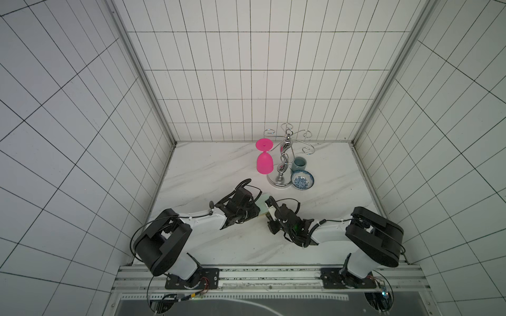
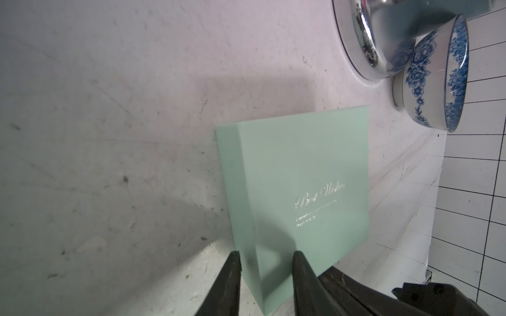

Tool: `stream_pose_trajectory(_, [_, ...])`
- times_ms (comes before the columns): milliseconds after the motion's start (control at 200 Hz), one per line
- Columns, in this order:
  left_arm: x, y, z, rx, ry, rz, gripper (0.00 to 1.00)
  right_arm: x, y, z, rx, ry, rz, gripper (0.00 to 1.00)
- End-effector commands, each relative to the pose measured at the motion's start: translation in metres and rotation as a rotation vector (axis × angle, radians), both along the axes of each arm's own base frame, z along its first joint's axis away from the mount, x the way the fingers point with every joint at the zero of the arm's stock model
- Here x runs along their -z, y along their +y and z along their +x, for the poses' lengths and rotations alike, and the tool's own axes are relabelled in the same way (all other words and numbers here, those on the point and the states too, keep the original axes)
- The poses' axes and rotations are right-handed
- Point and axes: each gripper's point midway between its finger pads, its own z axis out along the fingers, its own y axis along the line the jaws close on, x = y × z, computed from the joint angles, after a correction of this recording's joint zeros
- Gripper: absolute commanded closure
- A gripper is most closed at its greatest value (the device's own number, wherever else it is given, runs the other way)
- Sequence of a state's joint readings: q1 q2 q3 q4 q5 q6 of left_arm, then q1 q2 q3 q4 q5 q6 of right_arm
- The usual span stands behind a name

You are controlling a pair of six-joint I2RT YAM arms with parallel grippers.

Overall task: Take out the earrings from the drawer-style jewelry box
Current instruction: Open the drawer in the jewelry box.

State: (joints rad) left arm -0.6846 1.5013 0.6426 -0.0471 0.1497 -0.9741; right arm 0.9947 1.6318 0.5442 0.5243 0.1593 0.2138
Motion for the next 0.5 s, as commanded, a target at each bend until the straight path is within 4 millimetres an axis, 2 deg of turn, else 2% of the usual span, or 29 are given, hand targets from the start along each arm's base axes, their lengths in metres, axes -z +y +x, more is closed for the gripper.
stream_pose_trajectory(0, [0.019,0.014,-0.005,-0.046,0.041,0.055,0.68,-0.008,0.0,-0.005,-0.011,0.012,0.048,1.0])
stream_pose_trajectory(220, [0.02,0.013,-0.004,-0.047,0.044,0.057,0.7,0.004,-0.005,-0.016,-0.02,0.066,0.047,1.0])
stream_pose_trajectory(495, [0.022,0.011,-0.002,-0.045,0.043,0.057,0.7,0.01,-0.012,-0.025,-0.019,0.112,0.054,1.0])
